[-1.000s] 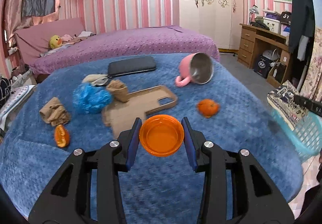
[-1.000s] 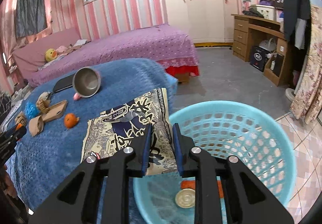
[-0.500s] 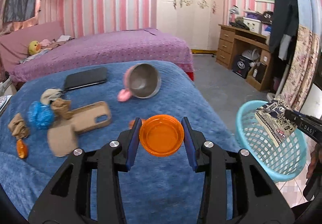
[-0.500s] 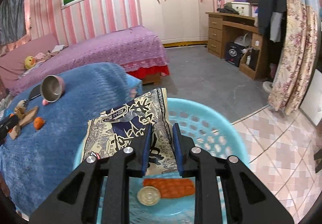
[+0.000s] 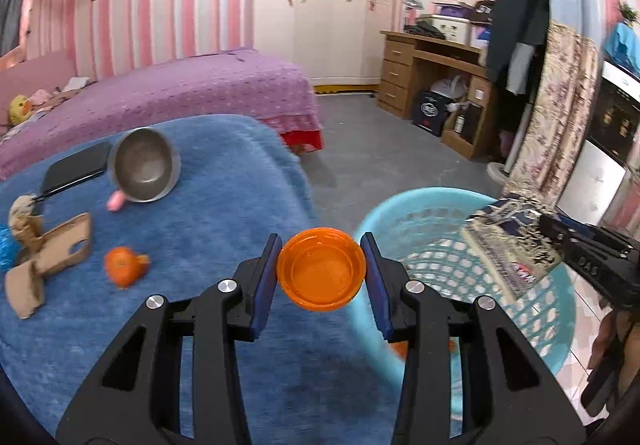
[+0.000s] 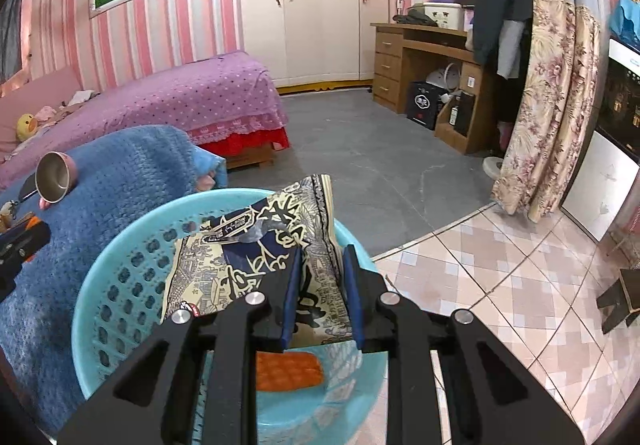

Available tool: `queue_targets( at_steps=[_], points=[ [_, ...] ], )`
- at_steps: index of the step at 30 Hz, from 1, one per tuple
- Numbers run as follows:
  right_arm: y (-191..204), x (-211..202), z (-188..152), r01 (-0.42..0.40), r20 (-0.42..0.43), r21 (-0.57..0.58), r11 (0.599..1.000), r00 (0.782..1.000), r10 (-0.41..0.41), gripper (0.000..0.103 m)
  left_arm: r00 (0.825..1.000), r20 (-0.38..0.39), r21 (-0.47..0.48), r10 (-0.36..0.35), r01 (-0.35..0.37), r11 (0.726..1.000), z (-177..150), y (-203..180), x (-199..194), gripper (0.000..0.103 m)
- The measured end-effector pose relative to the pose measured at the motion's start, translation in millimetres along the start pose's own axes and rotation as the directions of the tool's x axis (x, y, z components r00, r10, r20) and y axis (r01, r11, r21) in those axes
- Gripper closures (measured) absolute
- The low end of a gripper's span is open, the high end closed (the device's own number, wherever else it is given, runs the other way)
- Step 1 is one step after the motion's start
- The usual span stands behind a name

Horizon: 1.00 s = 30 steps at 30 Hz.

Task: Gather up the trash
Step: 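Carry lid and packet over the blue basket and open both tools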

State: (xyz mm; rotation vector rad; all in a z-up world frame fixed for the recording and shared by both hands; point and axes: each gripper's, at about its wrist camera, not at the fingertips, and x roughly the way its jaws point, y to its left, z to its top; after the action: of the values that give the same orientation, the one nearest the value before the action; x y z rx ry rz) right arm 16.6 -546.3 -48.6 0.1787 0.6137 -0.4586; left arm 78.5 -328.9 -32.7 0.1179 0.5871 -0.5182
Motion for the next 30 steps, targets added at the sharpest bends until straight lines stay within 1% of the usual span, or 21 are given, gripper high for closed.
queue_targets(
  at_steps=[4, 7, 10, 14, 16, 18, 19, 21, 22, 23, 26, 30],
  points=[
    [-6, 2, -2, 0.011, -0.009, 0.014, 1.0, 1.0, -0.011, 0.081, 0.999, -0.001, 0.015, -0.034, 0.034, 0.999, 1, -22, 7, 0.064],
    [-10, 5, -3, 0.032, -0.018, 0.007, 0.999, 0.999, -0.032, 0.081, 0.998, -0.016, 0.031, -0.059, 0.06, 0.998, 2, -37, 13, 0.063],
    [-14, 3, -4, 0.046, -0.015, 0.015, 0.999, 0.999, -0.046, 0.081, 0.998, -0.031, 0.051, -0.06, 0.062, 0.997, 3, -48, 21, 0.063],
    [-20, 5, -5, 0.045, -0.024, 0.037, 0.998, 0.999, -0.045, 0.081, 0.994, -0.066, 0.022, -0.088, 0.09, 0.996, 2, -48, 30, 0.063],
    [-20, 6, -6, 0.041, -0.03, 0.04, 0.998, 0.999, -0.039, 0.081, 0.994, -0.071, 0.023, -0.087, 0.089, 0.996, 3, -48, 31, 0.063],
    [-20, 7, -7, 0.039, -0.032, 0.038, 0.999, 0.999, -0.038, 0.081, 0.995, -0.067, 0.036, -0.071, 0.074, 0.997, 3, -47, 32, 0.055],
    [-18, 7, -7, 0.039, -0.033, 0.037, 0.999, 0.999, -0.038, 0.081, 0.996, -0.065, 0.04, -0.064, 0.067, 0.997, 4, -47, 32, 0.049],
    [-18, 7, -7, 0.039, -0.033, 0.037, 0.999, 0.999, -0.038, 0.081, 0.997, -0.054, 0.046, -0.046, 0.049, 0.998, 4, -43, 30, 0.043],
    [-18, 7, -7, 0.04, -0.033, 0.038, 0.998, 0.999, -0.039, 0.081, 0.998, -0.05, 0.047, -0.036, 0.038, 0.998, 4, -40, 30, 0.038],
    [-18, 7, -7, 0.042, -0.032, 0.038, 0.998, 0.999, -0.04, 0.081, 0.998, -0.048, 0.045, -0.03, 0.032, 0.999, 5, -36, 30, 0.032],
    [-19, 6, -7, 0.047, -0.029, 0.046, 0.998, 0.999, -0.046, 0.081, 1.0, -0.029, 0.018, 0.001, -0.001, 1.0, 6, -21, 26, 0.019],
    [-18, 6, -7, 0.047, -0.026, 0.043, 0.998, 0.999, -0.045, 0.081, 0.999, -0.014, -0.015, 0.046, -0.046, 0.999, 8, 3, 22, 0.012]
  ],
)
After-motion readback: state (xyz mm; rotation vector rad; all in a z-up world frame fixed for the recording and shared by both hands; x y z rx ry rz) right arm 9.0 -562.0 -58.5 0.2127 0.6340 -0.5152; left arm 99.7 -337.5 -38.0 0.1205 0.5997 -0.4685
